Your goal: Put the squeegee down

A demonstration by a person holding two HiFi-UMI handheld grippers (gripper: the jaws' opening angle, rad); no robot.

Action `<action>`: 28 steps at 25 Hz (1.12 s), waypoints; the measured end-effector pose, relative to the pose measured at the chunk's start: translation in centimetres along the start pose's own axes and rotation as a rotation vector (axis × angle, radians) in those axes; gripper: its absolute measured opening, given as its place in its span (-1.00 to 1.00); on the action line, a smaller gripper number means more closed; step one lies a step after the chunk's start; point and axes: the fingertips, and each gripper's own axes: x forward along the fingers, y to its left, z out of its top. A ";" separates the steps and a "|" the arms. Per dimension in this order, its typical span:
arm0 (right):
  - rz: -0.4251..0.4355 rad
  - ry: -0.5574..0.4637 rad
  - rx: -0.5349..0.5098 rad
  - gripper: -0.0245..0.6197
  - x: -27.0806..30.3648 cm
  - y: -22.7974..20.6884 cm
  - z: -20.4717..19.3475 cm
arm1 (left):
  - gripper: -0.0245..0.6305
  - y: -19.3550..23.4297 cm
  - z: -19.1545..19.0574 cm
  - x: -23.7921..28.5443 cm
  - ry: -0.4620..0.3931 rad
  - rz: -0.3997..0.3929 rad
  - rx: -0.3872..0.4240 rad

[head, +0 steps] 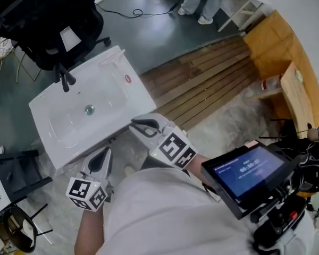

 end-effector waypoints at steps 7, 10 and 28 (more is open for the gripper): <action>0.016 -0.007 -0.035 -0.80 -0.2 5.9 0.2 | -0.91 -0.7 -2.3 -5.5 -0.022 0.002 -0.009; 0.020 -0.010 -0.044 -0.80 0.0 8.1 0.0 | -0.91 -0.8 -3.4 -7.5 -0.029 0.002 -0.004; 0.069 -0.017 -0.088 -0.80 0.0 15.5 1.1 | -0.91 -1.8 -5.8 -14.3 -0.049 0.038 0.010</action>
